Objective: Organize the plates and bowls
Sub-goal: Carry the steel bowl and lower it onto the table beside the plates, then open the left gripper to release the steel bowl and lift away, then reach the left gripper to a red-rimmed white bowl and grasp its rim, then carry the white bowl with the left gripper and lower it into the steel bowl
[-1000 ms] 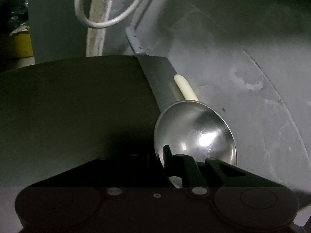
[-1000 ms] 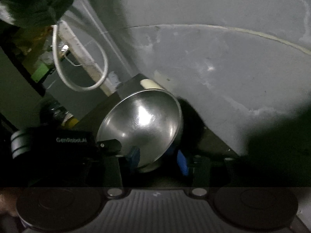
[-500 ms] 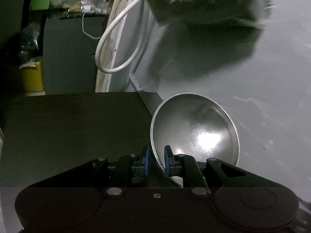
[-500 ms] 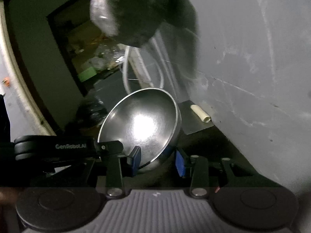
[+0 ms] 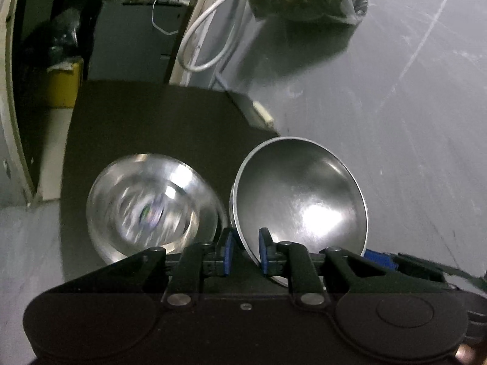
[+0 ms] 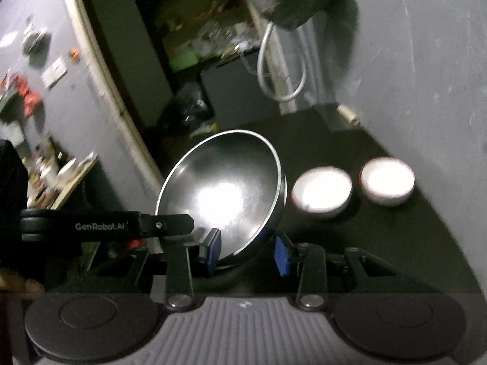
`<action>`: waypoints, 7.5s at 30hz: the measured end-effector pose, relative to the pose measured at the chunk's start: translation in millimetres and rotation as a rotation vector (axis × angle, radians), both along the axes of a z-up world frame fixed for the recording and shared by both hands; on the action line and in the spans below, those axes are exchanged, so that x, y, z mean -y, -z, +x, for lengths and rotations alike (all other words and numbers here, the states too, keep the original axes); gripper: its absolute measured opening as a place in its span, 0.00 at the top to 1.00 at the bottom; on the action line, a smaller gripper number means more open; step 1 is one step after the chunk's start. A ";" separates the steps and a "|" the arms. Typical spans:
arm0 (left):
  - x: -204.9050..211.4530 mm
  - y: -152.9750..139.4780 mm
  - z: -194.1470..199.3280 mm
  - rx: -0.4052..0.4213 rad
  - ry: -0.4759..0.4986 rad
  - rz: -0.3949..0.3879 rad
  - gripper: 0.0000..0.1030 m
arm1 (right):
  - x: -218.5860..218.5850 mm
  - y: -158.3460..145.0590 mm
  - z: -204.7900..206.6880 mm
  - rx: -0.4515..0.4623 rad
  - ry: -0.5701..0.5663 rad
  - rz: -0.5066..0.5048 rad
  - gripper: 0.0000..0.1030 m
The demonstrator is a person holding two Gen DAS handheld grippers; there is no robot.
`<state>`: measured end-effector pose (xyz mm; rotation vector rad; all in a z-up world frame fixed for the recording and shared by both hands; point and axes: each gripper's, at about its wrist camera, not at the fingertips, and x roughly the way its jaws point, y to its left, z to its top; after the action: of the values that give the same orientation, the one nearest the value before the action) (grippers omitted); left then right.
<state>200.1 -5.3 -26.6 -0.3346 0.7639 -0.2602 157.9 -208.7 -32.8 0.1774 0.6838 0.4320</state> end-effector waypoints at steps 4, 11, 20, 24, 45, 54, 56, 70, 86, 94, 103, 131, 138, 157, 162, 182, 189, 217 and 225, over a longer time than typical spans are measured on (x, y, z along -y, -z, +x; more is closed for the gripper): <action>-14.0 14.8 -37.7 -0.051 0.019 -0.012 0.83 | -12.7 10.4 -32.5 -0.065 -0.063 -0.041 0.60; -29.7 34.3 -78.3 -0.159 0.012 -0.005 0.83 | -38.0 27.4 -67.2 -0.190 -0.154 -0.101 0.60; -47.1 54.1 -87.4 -0.296 -0.026 -0.019 0.83 | -65.0 30.8 -75.8 -0.262 -0.232 -0.184 0.60; -47.2 62.5 -89.4 -0.351 -0.037 -0.010 0.83 | -70.8 33.0 -75.2 -0.283 -0.258 -0.211 0.60; -44.5 60.0 -98.3 -0.328 -0.087 0.032 0.48 | -66.3 34.4 -74.7 -0.261 -0.205 -0.252 0.49; -47.2 42.6 -108.3 -0.256 -0.144 0.119 0.23 | -64.5 24.9 -83.7 -0.166 -0.176 -0.274 0.22; -47.9 35.8 -110.6 -0.227 -0.159 0.150 0.12 | -65.0 19.9 -85.3 -0.132 -0.168 -0.280 0.14; -65.7 -11.8 -121.6 0.118 -0.300 0.204 0.01 | -72.6 -11.3 -63.7 -0.058 0.016 -0.458 0.00; -53.7 -21.8 -81.6 0.171 -0.370 0.193 0.01 | -57.9 -9.7 -8.0 -0.126 0.055 -0.382 0.00; -32.3 -15.8 -30.7 0.086 -0.326 0.253 0.01 | -29.6 4.3 43.2 -0.201 0.085 -0.308 0.00; 10.8 -14.2 60.8 0.087 -0.197 0.355 0.01 | 18.9 31.2 93.1 -0.233 0.186 -0.150 0.00; 100.6 53.6 213.8 -0.110 0.145 0.564 0.09 | 58.4 79.1 148.8 -0.279 0.313 0.108 0.21; 109.3 56.5 219.1 -0.126 0.177 0.538 0.23 | 55.9 82.0 151.9 -0.275 0.316 0.119 0.30; 103.4 70.2 218.0 -0.247 0.241 0.330 0.87 | 48.8 84.9 156.3 -0.253 0.268 0.131 0.66; 96.9 67.7 208.6 -0.247 0.232 0.304 0.90 | 49.7 83.6 148.9 -0.245 0.246 0.134 0.69; 46.5 -14.0 80.7 -0.001 0.144 0.156 0.90 | 18.0 -0.8 44.7 0.004 0.145 0.064 0.70; 8.8 -15.2 20.3 0.007 0.104 0.100 0.90 | -13.6 -10.4 -0.1 -0.013 0.056 0.018 0.70; -42.2 21.6 -80.7 -0.063 0.034 -0.007 0.90 | -90.5 -10.7 -76.0 -0.167 -0.155 -0.262 0.70; -39.2 36.3 -83.8 -0.128 0.049 0.021 0.89 | -92.3 3.3 -75.8 -0.226 -0.186 -0.299 0.70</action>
<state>116.4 33.9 -62.9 -0.3147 0.9015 -0.2787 82.1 -116.4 -36.1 -0.1237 0.9828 0.4863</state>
